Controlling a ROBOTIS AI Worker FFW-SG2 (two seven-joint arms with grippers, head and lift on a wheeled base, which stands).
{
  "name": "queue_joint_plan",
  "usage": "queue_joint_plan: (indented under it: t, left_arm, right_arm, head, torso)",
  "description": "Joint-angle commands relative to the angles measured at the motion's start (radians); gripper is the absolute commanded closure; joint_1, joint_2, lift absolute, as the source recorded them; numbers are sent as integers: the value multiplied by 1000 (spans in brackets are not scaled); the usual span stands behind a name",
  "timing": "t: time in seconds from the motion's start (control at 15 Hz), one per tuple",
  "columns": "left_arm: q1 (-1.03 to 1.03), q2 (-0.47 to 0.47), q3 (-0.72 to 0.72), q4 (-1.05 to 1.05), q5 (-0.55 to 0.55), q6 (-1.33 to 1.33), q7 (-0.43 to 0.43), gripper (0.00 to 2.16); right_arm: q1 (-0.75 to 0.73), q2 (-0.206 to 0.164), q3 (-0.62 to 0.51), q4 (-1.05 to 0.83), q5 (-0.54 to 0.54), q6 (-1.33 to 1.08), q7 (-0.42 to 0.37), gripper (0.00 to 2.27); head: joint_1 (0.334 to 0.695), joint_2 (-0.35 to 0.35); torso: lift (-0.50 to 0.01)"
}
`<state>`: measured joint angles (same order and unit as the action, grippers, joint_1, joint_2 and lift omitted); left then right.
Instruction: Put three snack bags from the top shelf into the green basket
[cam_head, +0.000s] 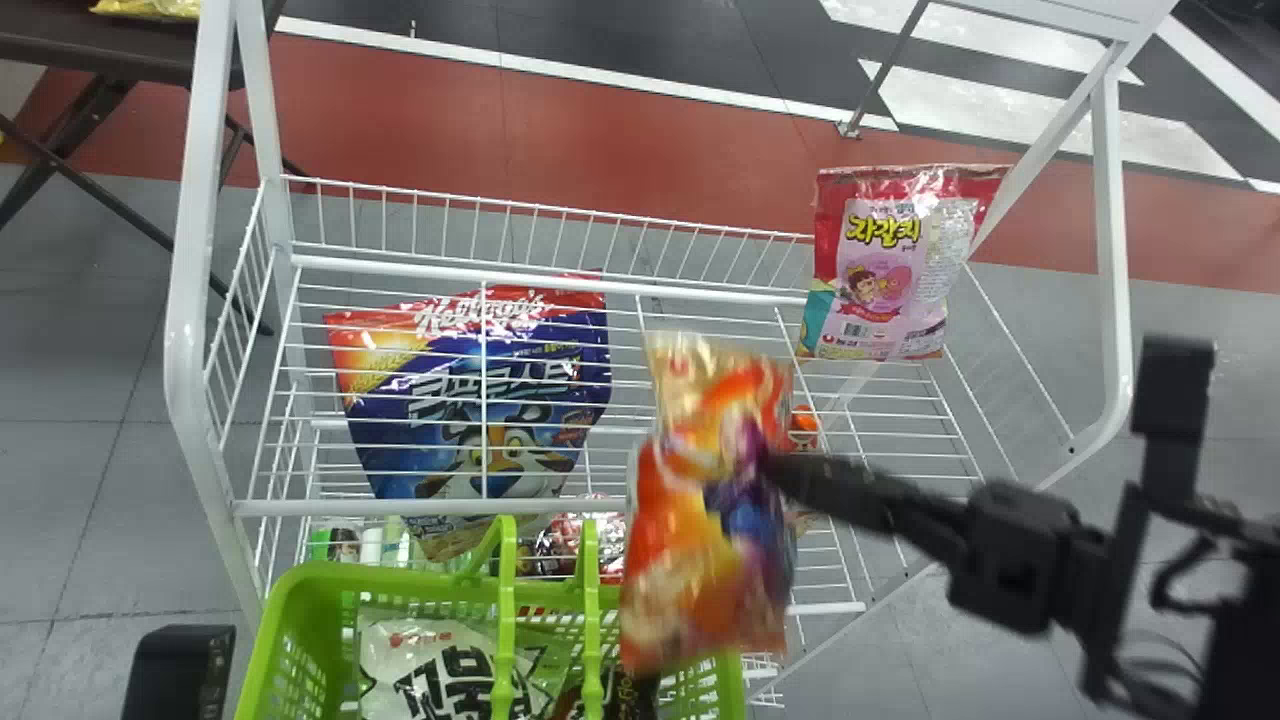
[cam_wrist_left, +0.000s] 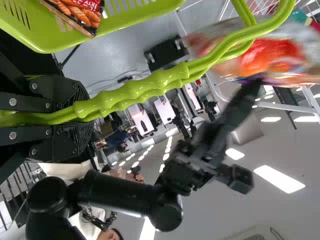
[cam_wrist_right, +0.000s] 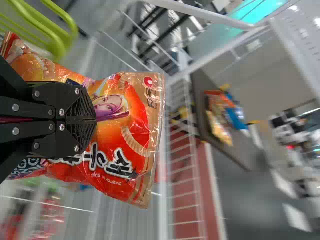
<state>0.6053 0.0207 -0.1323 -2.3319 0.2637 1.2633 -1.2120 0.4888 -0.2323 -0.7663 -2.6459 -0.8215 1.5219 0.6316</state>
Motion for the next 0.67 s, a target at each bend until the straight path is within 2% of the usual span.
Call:
queue_joint_plan:
  t: [0.0,0.33,0.6]
  left_arm:
    - [1,-1,0,-1,0,0,0,1575]
    - [1,-2,-1,0,0,-6,-1,1575]
    - [4,-1,-9,-3,0,-9,-4,1575]
  right_arm:
    - [37,13,-56,-25,-41,50,16,2246]
    - [149,19,70,15,-22,50,28,2246]
    - [160,19,219,115,25,50,19,2246]
  head:
    - [695,-350]
    - [695,-350]
    - [695,-350]
  torso:
    - [-46]
    - [-46]
    - [-46]
